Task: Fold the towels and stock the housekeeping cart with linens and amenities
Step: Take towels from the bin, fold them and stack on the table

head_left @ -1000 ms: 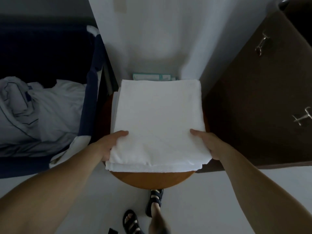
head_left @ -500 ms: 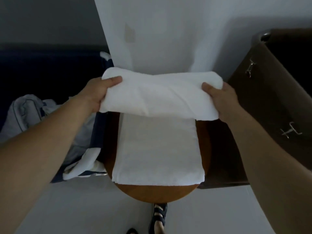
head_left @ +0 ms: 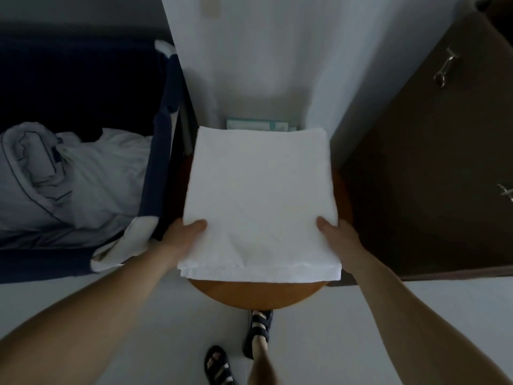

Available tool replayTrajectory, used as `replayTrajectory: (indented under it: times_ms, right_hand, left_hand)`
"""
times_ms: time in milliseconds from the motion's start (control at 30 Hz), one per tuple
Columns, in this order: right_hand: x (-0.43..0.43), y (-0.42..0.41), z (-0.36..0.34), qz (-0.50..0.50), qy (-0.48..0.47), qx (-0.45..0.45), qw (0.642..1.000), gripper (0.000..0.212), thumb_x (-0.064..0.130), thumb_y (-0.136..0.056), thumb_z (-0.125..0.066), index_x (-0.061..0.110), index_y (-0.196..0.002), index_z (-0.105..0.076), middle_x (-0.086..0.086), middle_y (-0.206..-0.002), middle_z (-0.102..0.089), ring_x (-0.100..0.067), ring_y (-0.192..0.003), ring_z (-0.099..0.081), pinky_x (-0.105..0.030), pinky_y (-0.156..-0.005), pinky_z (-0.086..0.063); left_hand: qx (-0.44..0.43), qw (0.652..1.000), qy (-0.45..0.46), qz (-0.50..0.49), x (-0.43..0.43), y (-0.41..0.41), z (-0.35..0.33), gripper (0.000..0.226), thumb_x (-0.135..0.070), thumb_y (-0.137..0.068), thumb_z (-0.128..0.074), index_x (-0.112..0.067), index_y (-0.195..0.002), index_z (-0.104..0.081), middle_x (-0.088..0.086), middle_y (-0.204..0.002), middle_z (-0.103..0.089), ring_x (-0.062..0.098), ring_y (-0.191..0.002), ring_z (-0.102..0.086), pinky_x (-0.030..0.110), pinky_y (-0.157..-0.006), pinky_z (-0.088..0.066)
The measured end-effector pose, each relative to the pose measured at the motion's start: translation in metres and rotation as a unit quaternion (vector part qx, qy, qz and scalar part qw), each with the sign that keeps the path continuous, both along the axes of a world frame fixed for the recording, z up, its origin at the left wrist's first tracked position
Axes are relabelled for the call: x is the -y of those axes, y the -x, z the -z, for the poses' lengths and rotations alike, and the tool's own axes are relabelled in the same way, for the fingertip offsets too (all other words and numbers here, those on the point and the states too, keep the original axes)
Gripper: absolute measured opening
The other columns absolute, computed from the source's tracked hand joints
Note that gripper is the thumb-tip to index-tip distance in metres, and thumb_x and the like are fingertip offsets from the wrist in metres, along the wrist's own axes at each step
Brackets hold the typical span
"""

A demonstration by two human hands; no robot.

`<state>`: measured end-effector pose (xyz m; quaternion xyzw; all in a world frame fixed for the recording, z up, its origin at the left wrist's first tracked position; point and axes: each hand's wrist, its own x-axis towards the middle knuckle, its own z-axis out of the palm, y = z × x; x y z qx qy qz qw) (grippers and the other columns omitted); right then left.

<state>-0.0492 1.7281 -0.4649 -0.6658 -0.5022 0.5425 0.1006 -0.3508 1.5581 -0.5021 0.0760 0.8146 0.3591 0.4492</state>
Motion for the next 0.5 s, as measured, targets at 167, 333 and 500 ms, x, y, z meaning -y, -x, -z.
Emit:
replayTrajectory:
  times_ms: [167, 333, 500]
  right_hand:
    - [-0.014, 0.011, -0.013, -0.058, -0.097, 0.063, 0.992, 0.052, 0.045, -0.097, -0.053, 0.004, -0.13, -0.052, -0.012, -0.124, -0.058, -0.029, -0.106, -0.056, -0.043, -0.095, -0.046]
    - [-0.002, -0.007, 0.003, -0.075, -0.118, 0.114, 0.984, 0.057, 0.052, -0.098, -0.047, 0.004, -0.129, -0.051, -0.014, -0.12, -0.059, -0.032, -0.106, -0.056, -0.04, -0.092, -0.044]
    - [0.016, -0.012, 0.034, -0.075, -0.097, 0.149, 0.981, 0.058, 0.056, -0.099, -0.04, 0.009, -0.132, -0.045, -0.016, -0.124, -0.059, -0.036, -0.111, -0.057, -0.04, -0.094, -0.044]
  left_hand:
    - [-0.134, 0.99, 0.004, 0.032, -0.008, -0.007, -0.018, 0.058, -0.056, -0.093, -0.053, -0.009, -0.128, -0.055, 0.0, -0.106, -0.062, 0.017, -0.086, -0.055, 0.029, -0.074, -0.043]
    - [-0.19, 0.979, -0.037, 0.055, 0.007, -0.008, -0.021, 0.05, -0.06, -0.093, -0.051, -0.015, -0.115, -0.055, -0.004, -0.1, -0.057, 0.013, -0.083, -0.053, 0.027, -0.071, -0.041]
    - [-0.174, 0.982, 0.002, 0.078, 0.019, -0.024, 0.008, 0.047, -0.06, -0.09, -0.055, -0.017, -0.108, -0.047, 0.006, -0.108, -0.062, 0.021, -0.09, -0.055, 0.033, -0.078, -0.042]
